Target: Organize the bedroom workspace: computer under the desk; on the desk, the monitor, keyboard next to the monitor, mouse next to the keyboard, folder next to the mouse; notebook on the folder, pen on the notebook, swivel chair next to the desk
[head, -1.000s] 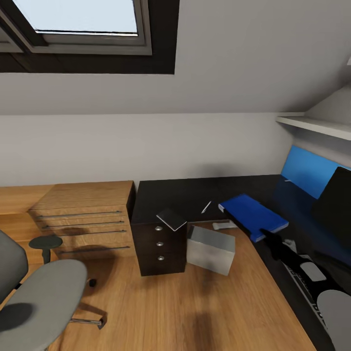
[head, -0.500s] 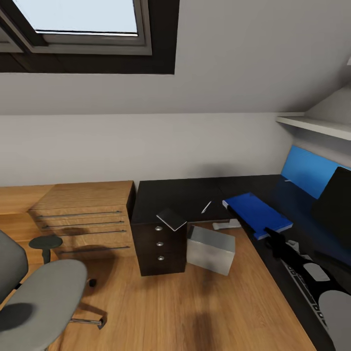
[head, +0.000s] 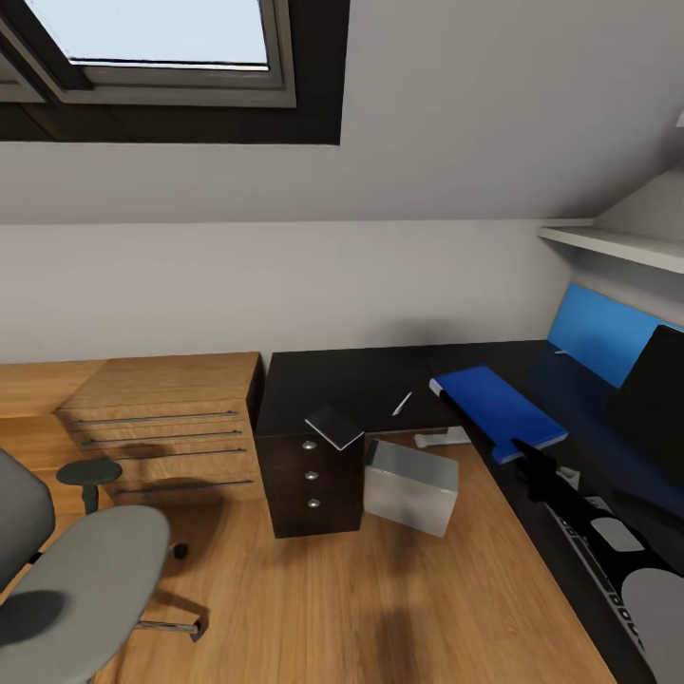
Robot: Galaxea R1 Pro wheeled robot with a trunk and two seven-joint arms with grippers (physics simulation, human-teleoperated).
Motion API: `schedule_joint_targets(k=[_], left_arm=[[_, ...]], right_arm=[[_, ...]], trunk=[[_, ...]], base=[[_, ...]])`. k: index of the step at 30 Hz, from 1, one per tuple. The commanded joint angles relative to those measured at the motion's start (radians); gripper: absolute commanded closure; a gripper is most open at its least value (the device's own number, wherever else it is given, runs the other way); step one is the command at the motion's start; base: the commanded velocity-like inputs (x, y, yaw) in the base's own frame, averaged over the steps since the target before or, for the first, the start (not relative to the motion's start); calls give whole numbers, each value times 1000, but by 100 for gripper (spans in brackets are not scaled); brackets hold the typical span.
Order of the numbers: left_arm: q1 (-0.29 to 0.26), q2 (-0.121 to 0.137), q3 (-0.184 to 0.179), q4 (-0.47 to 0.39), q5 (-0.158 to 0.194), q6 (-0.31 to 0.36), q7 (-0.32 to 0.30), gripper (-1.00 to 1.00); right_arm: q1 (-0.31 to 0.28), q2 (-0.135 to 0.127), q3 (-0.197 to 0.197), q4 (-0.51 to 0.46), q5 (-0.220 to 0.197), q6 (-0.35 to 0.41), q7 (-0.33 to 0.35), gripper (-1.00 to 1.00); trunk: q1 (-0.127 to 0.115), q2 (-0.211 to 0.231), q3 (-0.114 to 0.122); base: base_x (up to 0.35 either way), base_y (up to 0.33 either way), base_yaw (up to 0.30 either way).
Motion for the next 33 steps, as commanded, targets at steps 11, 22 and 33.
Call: schedule_joint_targets(k=[11,22,33], left_arm=[[-1,0,-3,1,10,-4,-2,-100],[-1,0,-3,1,10,-4,-3,-100],[-1,0,-3,1,10,-4,-3,-100]], right_arm=[[-1,0,-5,-3,-3,-5,-104,100],[-1,-1,-6,-4,-6,-5,-192,100],[-1,-2,-6,-5,-8,-3,-196,100]], trunk=[[1,-2,-2],[1,-2,-2],[1,-2,-2]], base=[[0,0,0],[0,0,0],[205,0,0]])
